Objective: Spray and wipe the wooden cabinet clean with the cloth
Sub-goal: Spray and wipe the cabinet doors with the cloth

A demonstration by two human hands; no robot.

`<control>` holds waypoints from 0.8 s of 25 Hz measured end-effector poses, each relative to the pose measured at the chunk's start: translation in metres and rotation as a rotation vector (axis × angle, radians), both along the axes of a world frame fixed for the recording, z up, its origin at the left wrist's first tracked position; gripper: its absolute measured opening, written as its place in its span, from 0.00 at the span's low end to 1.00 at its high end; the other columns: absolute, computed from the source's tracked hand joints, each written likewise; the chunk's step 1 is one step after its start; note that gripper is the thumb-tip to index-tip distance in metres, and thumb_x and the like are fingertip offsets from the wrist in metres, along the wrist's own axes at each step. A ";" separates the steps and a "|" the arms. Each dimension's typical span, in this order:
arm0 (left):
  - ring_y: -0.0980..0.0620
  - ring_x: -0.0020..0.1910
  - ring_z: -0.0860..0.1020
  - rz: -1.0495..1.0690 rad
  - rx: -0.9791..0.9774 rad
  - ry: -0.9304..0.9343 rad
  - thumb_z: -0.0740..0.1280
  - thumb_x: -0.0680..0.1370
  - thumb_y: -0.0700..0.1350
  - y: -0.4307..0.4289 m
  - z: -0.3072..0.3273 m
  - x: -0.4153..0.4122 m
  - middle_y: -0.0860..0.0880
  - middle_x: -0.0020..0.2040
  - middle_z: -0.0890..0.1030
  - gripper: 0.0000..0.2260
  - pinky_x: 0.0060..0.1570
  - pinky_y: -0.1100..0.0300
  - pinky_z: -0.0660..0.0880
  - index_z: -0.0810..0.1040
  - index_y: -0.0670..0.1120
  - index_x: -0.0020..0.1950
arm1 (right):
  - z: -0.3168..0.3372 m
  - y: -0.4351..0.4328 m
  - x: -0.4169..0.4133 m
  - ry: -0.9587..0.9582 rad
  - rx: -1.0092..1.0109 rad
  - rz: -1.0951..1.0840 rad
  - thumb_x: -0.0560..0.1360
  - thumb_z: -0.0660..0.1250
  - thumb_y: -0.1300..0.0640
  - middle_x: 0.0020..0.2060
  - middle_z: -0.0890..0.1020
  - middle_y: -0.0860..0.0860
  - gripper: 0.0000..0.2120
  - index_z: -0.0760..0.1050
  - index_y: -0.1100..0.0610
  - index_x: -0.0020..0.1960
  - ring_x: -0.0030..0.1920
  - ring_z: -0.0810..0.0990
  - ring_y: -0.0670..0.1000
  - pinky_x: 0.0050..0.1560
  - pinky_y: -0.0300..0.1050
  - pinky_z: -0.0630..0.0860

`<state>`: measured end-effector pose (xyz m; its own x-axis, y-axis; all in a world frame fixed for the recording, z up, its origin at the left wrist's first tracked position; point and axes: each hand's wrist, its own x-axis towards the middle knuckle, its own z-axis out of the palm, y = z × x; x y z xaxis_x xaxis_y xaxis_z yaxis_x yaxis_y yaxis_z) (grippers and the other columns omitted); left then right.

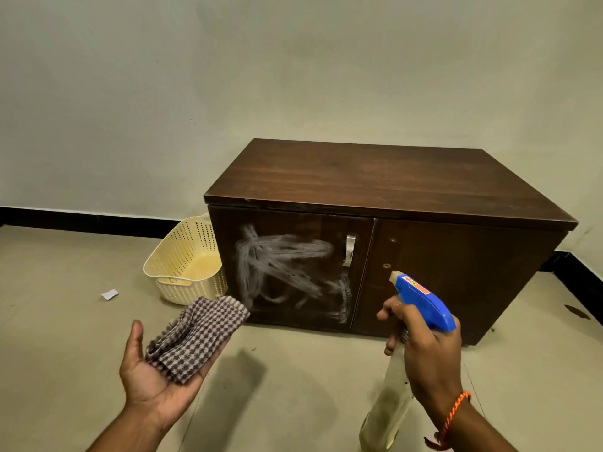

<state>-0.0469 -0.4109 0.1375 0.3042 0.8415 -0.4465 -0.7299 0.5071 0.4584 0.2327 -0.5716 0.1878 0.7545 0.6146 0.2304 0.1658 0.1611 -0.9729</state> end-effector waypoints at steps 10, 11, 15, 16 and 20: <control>0.28 0.60 0.80 0.233 0.006 -0.004 0.63 0.78 0.67 0.018 -0.038 -0.054 0.31 0.64 0.80 0.37 0.68 0.42 0.69 0.82 0.30 0.55 | -0.001 0.022 0.005 0.011 0.050 -0.031 0.78 0.62 0.66 0.26 0.79 0.54 0.14 0.77 0.59 0.35 0.23 0.75 0.52 0.23 0.46 0.76; 0.29 0.61 0.79 0.237 0.011 -0.007 0.63 0.78 0.67 0.019 -0.040 -0.057 0.31 0.63 0.80 0.37 0.67 0.42 0.69 0.82 0.30 0.56 | -0.002 0.023 0.004 -0.015 0.051 -0.030 0.78 0.62 0.67 0.28 0.80 0.55 0.14 0.77 0.58 0.35 0.23 0.75 0.54 0.23 0.47 0.76; 0.28 0.64 0.78 0.238 0.012 -0.033 0.64 0.78 0.66 0.023 -0.047 -0.066 0.31 0.66 0.79 0.38 0.70 0.41 0.66 0.78 0.31 0.66 | -0.009 0.030 -0.001 -0.043 0.028 0.001 0.78 0.62 0.67 0.29 0.81 0.58 0.16 0.78 0.57 0.34 0.24 0.76 0.57 0.23 0.48 0.76; 0.28 0.63 0.78 0.246 0.006 -0.046 0.64 0.78 0.66 0.023 -0.049 -0.068 0.31 0.66 0.78 0.37 0.72 0.40 0.64 0.79 0.32 0.65 | -0.011 0.032 -0.003 -0.035 0.023 0.011 0.78 0.62 0.67 0.29 0.81 0.58 0.16 0.78 0.56 0.34 0.24 0.76 0.56 0.23 0.48 0.76; 0.29 0.66 0.76 0.274 -0.032 -0.030 0.63 0.78 0.66 0.025 -0.054 -0.072 0.32 0.66 0.79 0.38 0.70 0.39 0.68 0.72 0.36 0.73 | -0.018 0.043 -0.016 -0.038 -0.009 0.098 0.78 0.63 0.67 0.31 0.81 0.60 0.13 0.79 0.60 0.36 0.25 0.75 0.63 0.23 0.49 0.76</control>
<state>-0.1185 -0.3859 0.0831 0.0806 0.8800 -0.4681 -0.8550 0.3024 0.4213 0.2171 -0.5291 0.1696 0.6816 0.6871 0.2517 0.1864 0.1696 -0.9677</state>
